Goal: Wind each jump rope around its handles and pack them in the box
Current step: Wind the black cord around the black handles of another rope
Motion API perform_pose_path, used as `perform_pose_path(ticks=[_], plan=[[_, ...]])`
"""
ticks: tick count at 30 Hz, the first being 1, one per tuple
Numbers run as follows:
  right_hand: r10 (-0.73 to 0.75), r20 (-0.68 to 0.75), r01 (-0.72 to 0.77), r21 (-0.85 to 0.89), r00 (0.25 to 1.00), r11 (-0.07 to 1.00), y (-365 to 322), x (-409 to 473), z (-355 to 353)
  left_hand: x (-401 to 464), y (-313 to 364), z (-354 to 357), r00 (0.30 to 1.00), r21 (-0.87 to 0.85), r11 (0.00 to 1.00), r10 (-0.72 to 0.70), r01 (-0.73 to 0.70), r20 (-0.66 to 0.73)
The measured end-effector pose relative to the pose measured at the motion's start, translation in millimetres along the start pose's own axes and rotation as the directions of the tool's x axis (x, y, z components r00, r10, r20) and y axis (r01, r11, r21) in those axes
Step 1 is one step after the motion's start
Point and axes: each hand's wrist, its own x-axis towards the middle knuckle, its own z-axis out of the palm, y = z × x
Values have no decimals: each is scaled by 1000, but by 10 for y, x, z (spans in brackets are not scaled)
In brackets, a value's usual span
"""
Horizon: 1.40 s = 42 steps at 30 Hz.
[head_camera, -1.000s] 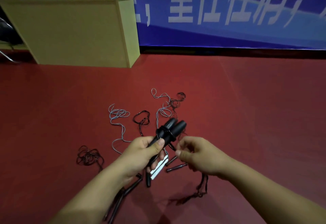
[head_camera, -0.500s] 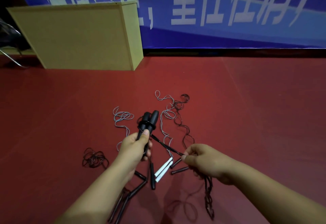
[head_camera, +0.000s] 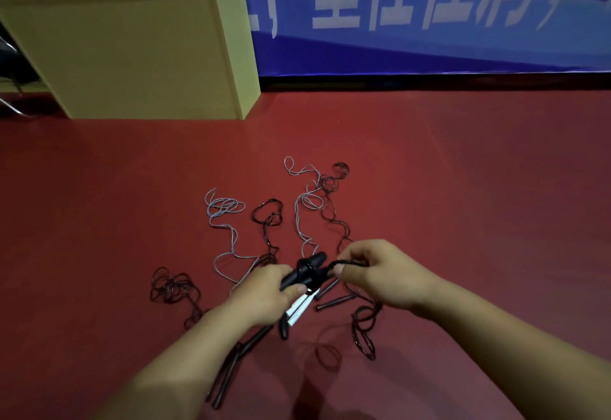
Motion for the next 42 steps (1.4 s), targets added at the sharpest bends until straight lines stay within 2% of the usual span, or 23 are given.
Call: perform_pose_path(ticks=[5,11,16,18,22,24,26,28,30,35,42], plan=[[-74,-158,45,-179,985,983,81,64,-57,-83,234,21,985,114,981,149,-159,89],[-86,-182,46,-211,980,976,188,110,-110,-223,428,46,931,181,919,319,-350,177],[-59,-73,53,-84,996,995,235,99,-203,-332,504,14,849,274,805,518,-526,109],[-10,-7,10,-33,1000,999,226,69,-256,-367,512,-6,810,261,773,582,-578,71],[132,161,-148,95,978,984,241,16,-349,-450,570,14,766,-4,767,642,-642,-41],[101,201,-136,168,974,976,262,-20,-373,-457,598,37,783,-184,761,610,-622,-120],[29,178,-59,164,984,985,262,-19,-345,-441,620,27,823,-341,751,537,-566,-183],[63,108,-81,169,992,982,259,16,-257,-413,632,-16,867,-491,718,446,-494,-221],[113,86,-127,191,990,973,252,63,-170,-357,611,-55,898,-569,695,350,-439,-265],[113,117,-138,230,987,963,132,68,-61,-210,453,-59,938,-574,761,129,-302,-323],[108,120,-130,197,987,972,146,92,69,-132,370,-72,913,-499,842,-19,-206,-408]])
